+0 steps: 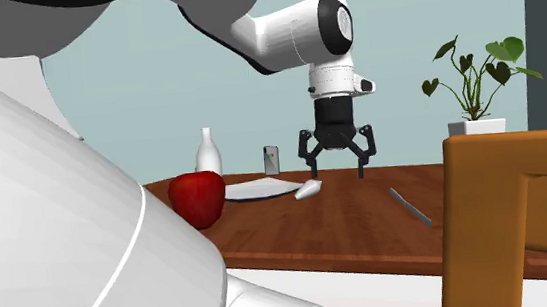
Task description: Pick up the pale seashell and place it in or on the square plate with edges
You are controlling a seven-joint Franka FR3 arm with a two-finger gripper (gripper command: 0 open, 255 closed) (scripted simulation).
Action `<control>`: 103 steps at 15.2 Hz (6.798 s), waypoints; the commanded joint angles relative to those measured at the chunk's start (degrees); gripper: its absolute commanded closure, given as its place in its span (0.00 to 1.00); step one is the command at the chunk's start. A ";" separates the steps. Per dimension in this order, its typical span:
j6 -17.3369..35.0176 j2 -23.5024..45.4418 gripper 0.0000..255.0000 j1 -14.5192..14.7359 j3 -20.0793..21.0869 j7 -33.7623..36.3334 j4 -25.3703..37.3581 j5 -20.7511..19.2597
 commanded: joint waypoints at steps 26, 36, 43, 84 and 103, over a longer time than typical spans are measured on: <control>4.02 37.93 0.00 -1.56 19.28 39.65 27.18 -4.13; 4.01 37.94 1.00 -1.56 19.28 39.65 27.19 -4.13; 3.96 38.00 1.00 -1.55 19.30 39.67 27.30 -4.15; 5.38 42.47 0.00 -5.78 15.79 41.89 29.82 10.93; 4.63 42.46 1.00 -5.81 15.79 42.04 30.58 10.91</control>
